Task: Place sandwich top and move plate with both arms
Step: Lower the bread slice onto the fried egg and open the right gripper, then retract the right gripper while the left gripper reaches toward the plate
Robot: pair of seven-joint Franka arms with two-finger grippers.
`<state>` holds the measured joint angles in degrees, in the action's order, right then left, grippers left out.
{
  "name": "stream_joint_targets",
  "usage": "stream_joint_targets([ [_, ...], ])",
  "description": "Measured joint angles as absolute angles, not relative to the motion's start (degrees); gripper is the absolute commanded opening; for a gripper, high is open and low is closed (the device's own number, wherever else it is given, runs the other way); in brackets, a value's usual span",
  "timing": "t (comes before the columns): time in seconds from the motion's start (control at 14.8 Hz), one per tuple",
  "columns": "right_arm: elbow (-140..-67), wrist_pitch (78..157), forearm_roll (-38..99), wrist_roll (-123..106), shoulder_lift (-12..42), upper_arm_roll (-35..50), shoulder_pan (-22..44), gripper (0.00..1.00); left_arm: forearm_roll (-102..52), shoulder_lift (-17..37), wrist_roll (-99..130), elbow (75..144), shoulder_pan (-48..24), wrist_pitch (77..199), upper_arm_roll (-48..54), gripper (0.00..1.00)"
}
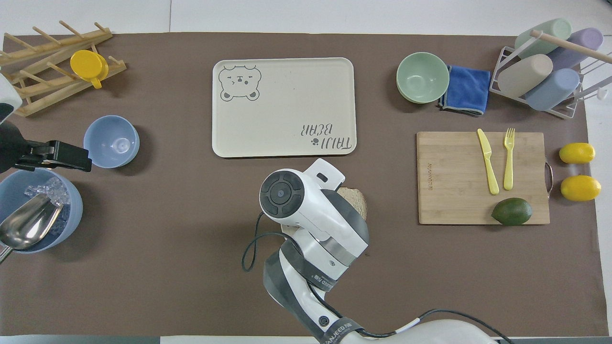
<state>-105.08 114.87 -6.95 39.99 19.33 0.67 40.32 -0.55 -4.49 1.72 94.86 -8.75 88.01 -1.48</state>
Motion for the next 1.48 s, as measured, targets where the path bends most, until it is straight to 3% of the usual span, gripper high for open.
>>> stream_joint_targets([
  [0.4, -105.27, 117.59, -6.25, 40.08, 19.22, 1.0, 41.21, 0.0, -0.58, -4.49, 1.72, 95.22, -8.91, 88.12, -1.35, 1.0],
  [0.47, -105.39, 118.11, -6.09, 40.23, 19.21, 1.0, 41.43, 0.08, -0.58, -4.49, 1.72, 95.25, -8.93, 88.13, -1.35, 1.0],
  [0.54, -105.64, 118.58, -5.96, 40.33, 19.21, 1.0, 41.57, 0.23, -0.58, -4.49, 1.72, 95.28, -8.94, 88.13, -1.35, 1.0],
  [0.61, -106.12, 119.42, -5.68, 40.4, 19.21, 1.0, 41.62, 0.45, -0.58, -4.49, 1.72, 95.32, -8.95, 88.14, -1.35, 1.0],
  [0.67, -106.66, 120.41, -5.1, 40.43, 19.21, 1.0, 41.62, 0.51, -0.61, -4.49, 1.72, 95.37, -8.96, 88.14, -1.35, 1.0],
  [0.94, -107.18, 122.01, -3.58, 40.45, 19.14, 0.98, 41.56, 0.98, -0.97, -4.49, 1.72, 95.51, -9.02, 88.15, -1.35, 1.0],
  [1.15, -106.46, 121.94, -3.58, 40.39, 17.81, 0.76, 39.26, 1.0, -1.03, -4.5, 1.72, 95.75, -9.06, 88.22, -1.35, 1.0],
  [1.48, -104.58, 114.74, -3.58, 29.64, 10.62, 0.55, 28.32, 1.0, -1.69, -5.46, 2.05, 98.73, -10.33, 90.68, -1.31, 1.0],
])
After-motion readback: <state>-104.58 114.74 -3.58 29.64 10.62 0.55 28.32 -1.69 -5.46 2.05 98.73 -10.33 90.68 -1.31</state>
